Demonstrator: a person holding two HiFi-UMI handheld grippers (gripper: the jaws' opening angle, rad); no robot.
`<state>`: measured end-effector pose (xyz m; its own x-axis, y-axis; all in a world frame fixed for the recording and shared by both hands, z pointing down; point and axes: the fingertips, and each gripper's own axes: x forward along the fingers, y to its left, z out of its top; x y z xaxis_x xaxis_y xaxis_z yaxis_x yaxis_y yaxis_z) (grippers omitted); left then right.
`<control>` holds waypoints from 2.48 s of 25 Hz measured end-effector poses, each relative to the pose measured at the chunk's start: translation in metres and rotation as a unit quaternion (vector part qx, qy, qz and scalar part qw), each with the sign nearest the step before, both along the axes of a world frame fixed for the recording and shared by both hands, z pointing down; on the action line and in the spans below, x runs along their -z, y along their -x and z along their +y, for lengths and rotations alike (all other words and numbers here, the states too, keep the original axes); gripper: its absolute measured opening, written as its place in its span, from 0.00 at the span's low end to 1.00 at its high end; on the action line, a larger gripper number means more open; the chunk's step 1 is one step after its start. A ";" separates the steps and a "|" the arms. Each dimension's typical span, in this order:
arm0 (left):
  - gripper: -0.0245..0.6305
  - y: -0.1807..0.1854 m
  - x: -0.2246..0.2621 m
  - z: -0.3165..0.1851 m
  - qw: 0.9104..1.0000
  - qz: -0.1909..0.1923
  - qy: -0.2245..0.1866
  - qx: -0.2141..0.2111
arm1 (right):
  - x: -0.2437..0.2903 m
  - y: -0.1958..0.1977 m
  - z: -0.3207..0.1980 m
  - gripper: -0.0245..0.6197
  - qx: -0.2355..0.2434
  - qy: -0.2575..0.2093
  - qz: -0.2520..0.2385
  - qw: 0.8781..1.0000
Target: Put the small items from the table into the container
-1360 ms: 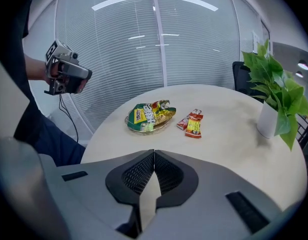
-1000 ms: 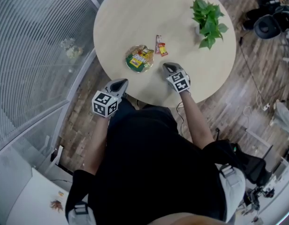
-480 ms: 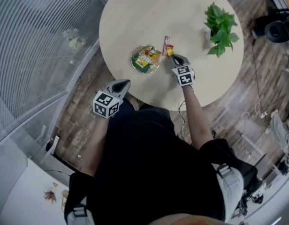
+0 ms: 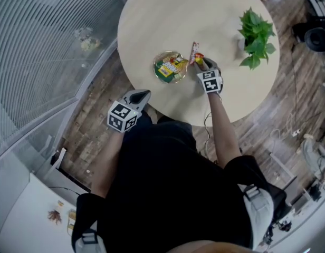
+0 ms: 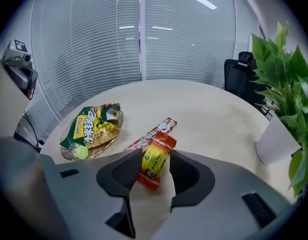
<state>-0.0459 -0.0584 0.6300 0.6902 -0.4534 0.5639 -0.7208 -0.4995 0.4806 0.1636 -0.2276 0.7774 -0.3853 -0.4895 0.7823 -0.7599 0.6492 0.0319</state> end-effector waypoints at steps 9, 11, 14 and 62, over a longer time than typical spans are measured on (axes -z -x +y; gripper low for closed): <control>0.04 0.006 0.002 -0.006 1.000 0.003 -0.002 0.000 | -0.002 -0.003 -0.003 0.18 -0.017 0.008 -0.008 1.000; 0.04 0.006 0.002 -0.007 1.000 0.002 -0.002 -0.001 | 0.000 -0.005 -0.002 0.11 -0.017 0.005 -0.004 1.000; 0.04 0.006 0.004 -0.007 1.000 0.003 -0.005 -0.004 | 0.004 -0.005 -0.002 0.10 -0.017 0.002 -0.001 1.000; 0.04 -0.041 0.027 0.020 0.991 0.020 -0.054 -0.124 | 0.045 0.016 0.123 0.09 -0.024 -0.005 -0.028 0.999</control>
<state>-0.0049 -0.0388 0.6030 0.8090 -0.3227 0.4913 -0.5505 -0.7091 0.4407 0.1481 -0.1049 0.7327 -0.4044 -0.5158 0.7553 -0.7910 0.6118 -0.0057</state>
